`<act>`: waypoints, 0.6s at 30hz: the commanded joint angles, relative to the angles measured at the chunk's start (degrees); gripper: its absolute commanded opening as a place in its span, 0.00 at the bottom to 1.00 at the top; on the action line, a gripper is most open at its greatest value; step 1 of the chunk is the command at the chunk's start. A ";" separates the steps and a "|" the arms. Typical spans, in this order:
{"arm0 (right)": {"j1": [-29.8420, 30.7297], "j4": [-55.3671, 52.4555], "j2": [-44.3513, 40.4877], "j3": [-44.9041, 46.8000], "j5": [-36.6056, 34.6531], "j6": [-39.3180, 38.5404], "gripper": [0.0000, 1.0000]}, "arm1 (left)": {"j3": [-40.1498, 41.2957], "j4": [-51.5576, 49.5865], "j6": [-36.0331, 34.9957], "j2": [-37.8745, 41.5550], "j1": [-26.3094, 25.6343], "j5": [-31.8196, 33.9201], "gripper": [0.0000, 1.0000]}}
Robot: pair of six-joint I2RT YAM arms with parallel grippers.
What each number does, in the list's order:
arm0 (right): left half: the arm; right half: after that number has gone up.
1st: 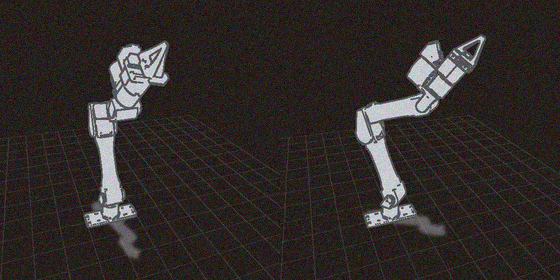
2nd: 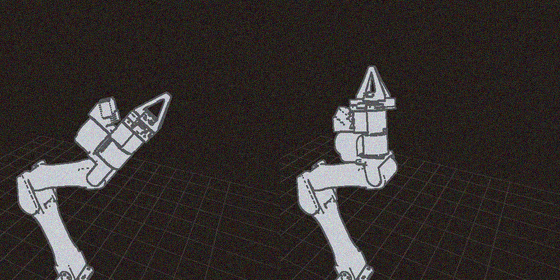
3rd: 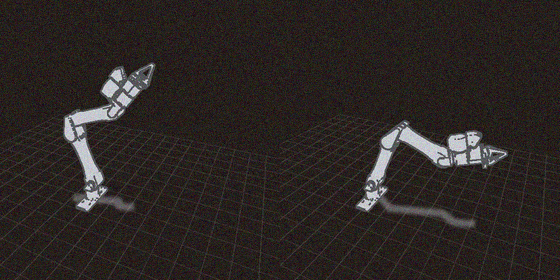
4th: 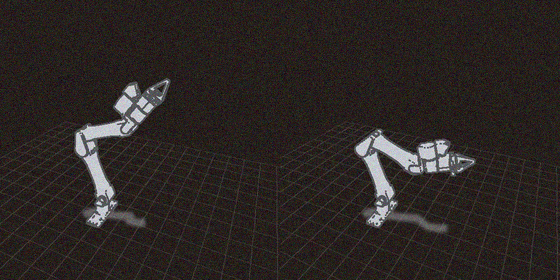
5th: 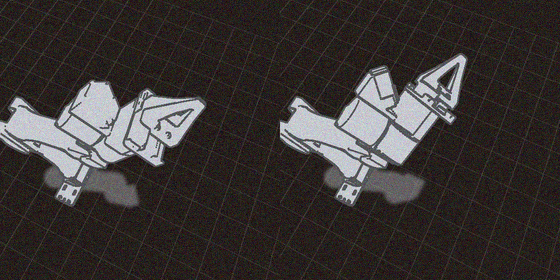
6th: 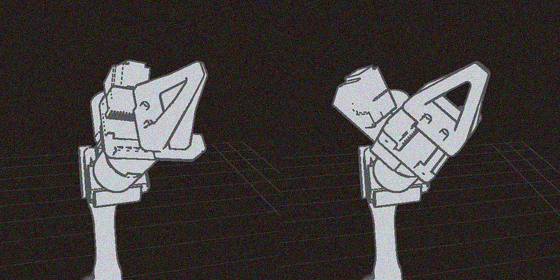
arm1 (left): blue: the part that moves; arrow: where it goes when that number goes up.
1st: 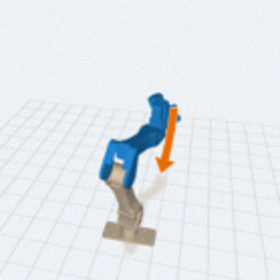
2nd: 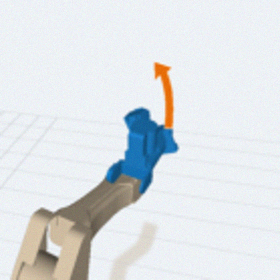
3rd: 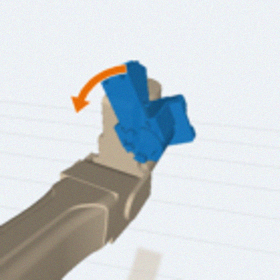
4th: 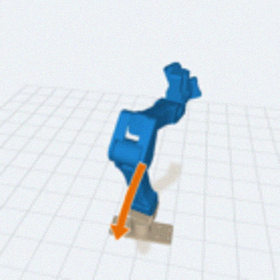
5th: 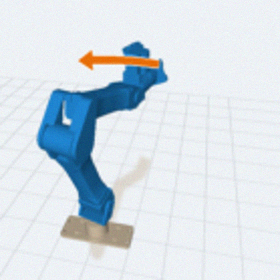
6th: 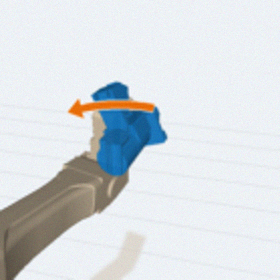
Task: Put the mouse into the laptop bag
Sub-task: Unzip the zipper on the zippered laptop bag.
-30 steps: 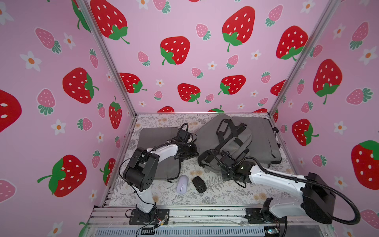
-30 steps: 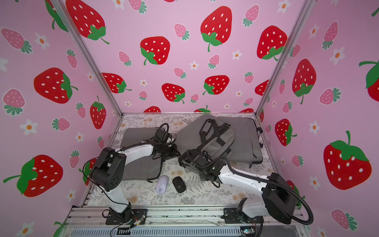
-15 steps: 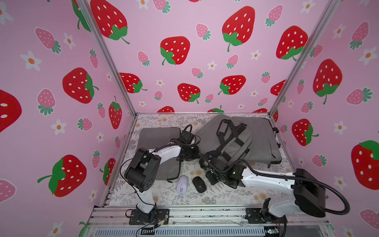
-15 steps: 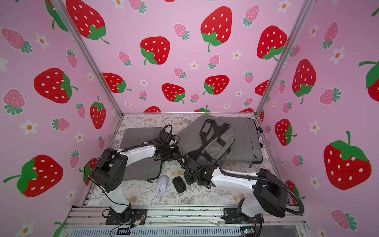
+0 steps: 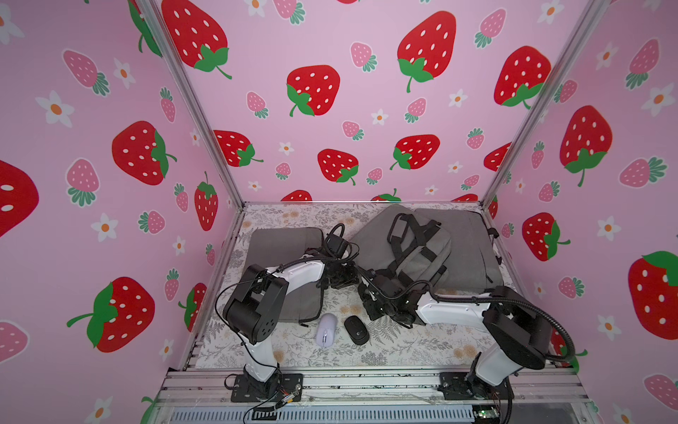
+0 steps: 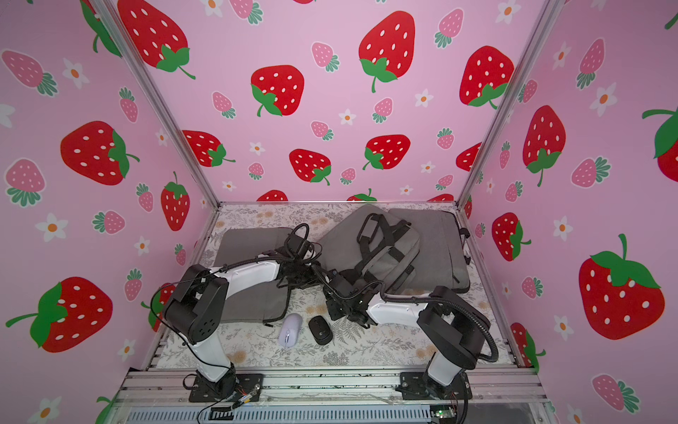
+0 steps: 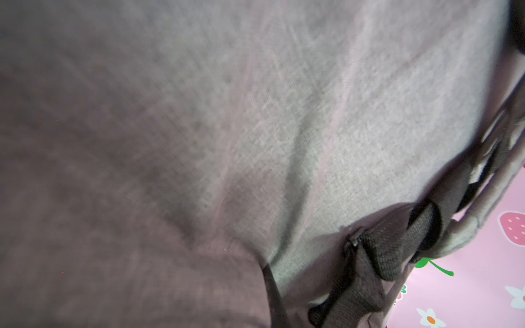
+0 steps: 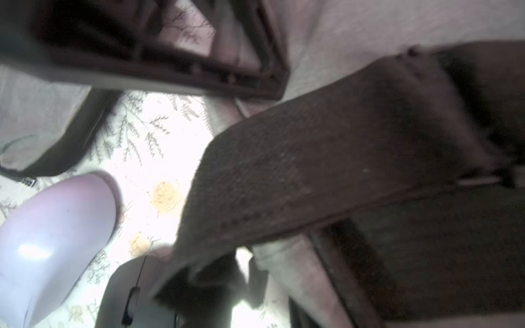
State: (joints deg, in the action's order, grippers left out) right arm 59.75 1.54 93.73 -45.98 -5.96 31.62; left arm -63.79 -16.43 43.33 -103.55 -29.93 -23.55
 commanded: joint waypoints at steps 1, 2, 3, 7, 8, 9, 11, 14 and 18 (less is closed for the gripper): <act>-2.73 5.97 0.85 0.46 -4.28 -0.32 0.32 | -1.37 -2.48 -0.26 0.87 -1.87 -5.56 0.00; -3.17 6.10 0.67 0.53 -4.77 -0.41 0.31 | -1.39 -2.77 -0.26 1.13 -2.01 -5.67 0.00; -3.44 6.27 0.55 0.49 -5.34 -0.65 0.30 | -1.42 -2.91 -0.36 1.37 -2.17 -5.88 0.00; -3.76 6.29 0.38 -0.37 -8.21 -0.97 0.27 | -1.24 -3.48 0.06 1.86 -3.34 -6.52 0.00; -3.76 6.28 0.55 -0.72 -9.19 -0.70 0.27 | -1.17 -3.42 0.34 1.88 -3.90 -6.97 0.00; -3.76 6.64 0.75 -0.87 -9.83 -0.35 0.27 | -1.29 -3.50 0.55 2.03 -4.58 -7.46 0.00; -3.72 9.15 1.05 -0.79 -8.78 -0.28 0.28 | -1.53 -3.59 0.74 2.04 -5.97 -8.23 0.00; -3.76 13.59 1.45 -0.31 -2.95 -0.77 0.34 | -1.66 -2.06 1.99 1.56 -6.79 -10.52 0.00; -3.76 18.94 -0.48 3.33 3.72 1.81 0.45 | -2.46 -1.21 2.59 1.02 -6.72 -11.67 0.00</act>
State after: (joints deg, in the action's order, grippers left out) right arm 57.52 6.57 94.11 -43.83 -3.90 32.29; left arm -64.12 -15.00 45.34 -103.55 -32.53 -20.38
